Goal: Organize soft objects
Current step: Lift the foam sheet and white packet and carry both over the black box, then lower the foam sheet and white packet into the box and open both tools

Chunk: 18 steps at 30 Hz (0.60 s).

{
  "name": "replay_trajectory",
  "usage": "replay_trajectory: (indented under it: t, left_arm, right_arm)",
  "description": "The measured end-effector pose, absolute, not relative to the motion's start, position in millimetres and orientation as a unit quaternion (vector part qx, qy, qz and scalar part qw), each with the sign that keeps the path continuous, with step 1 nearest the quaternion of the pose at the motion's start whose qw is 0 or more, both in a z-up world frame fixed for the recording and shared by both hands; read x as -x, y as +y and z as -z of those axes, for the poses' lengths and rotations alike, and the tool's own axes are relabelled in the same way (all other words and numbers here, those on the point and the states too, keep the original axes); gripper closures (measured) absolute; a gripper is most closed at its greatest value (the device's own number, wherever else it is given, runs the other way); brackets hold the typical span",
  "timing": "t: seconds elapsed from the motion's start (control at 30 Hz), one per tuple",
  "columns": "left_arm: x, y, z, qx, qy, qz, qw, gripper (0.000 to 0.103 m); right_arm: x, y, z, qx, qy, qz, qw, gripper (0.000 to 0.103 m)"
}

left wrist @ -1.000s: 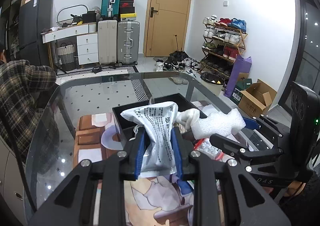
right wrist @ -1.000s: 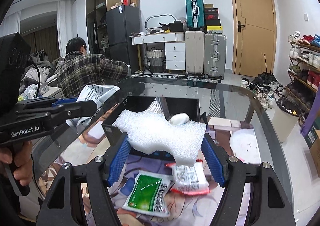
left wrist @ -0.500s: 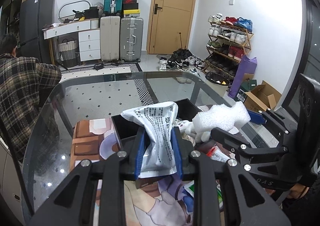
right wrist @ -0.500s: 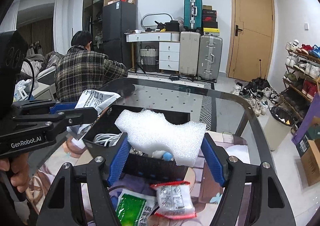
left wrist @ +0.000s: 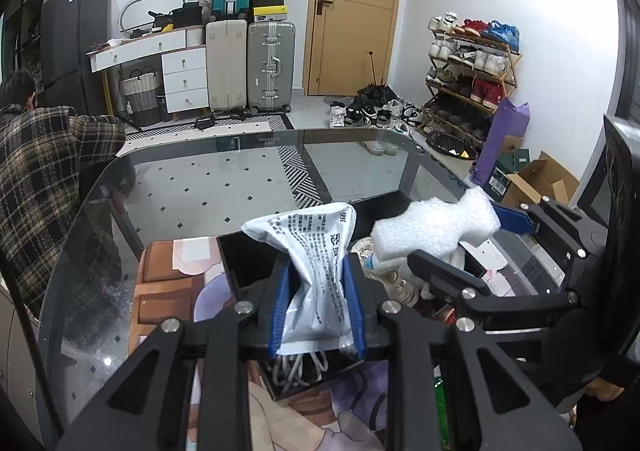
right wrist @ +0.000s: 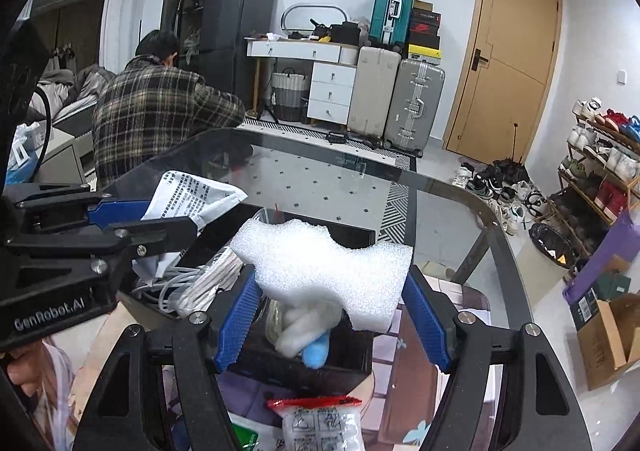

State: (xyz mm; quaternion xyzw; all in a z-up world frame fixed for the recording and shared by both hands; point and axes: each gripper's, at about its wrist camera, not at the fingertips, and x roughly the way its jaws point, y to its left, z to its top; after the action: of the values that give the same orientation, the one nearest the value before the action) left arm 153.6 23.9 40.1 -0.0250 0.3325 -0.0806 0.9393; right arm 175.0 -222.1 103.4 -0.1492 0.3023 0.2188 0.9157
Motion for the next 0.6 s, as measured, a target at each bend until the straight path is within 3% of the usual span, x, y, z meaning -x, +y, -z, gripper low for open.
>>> replay_trajectory:
  t: [0.6]
  left_arm:
    - [-176,18,-18,0.019,0.36,0.07,0.93,0.078]
  right_arm:
    - [-212,-214,-72,0.196,0.32,-0.229,0.898,0.031]
